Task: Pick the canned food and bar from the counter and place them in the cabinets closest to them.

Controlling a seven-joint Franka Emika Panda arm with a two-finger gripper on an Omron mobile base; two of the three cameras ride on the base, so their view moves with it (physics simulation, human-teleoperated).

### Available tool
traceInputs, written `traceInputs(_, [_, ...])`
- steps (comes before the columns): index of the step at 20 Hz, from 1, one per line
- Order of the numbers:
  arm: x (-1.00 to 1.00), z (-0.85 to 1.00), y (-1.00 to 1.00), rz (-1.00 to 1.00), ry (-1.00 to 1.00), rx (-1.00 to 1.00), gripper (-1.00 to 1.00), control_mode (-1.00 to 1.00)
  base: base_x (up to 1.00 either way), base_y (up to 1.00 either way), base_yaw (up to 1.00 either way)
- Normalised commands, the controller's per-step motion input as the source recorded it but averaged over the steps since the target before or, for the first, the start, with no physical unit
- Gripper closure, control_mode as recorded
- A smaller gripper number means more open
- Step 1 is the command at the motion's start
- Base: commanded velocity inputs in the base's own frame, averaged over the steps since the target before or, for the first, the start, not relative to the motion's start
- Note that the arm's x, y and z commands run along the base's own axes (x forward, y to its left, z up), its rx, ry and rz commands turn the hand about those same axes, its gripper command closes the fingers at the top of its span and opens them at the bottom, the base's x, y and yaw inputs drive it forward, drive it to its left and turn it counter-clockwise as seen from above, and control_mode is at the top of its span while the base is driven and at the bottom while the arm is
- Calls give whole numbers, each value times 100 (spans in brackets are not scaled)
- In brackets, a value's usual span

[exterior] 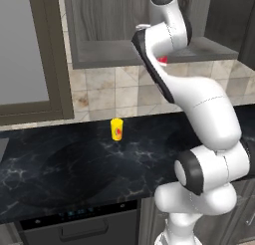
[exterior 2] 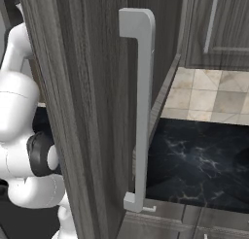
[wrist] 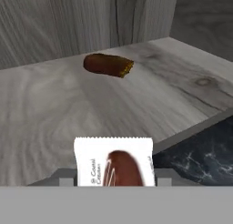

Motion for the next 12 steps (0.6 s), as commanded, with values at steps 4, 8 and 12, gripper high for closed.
traceInputs(4, [0, 0, 0, -5, -1, 0, 100, -100, 0, 0, 0])
traceInputs(8, [14, 0, 0, -1, 0, 0, 100, -100, 0, 0, 0])
traceInputs(12, [31, 0, 0, -3, 0, 0, 100, -100, 0, 0, 0])
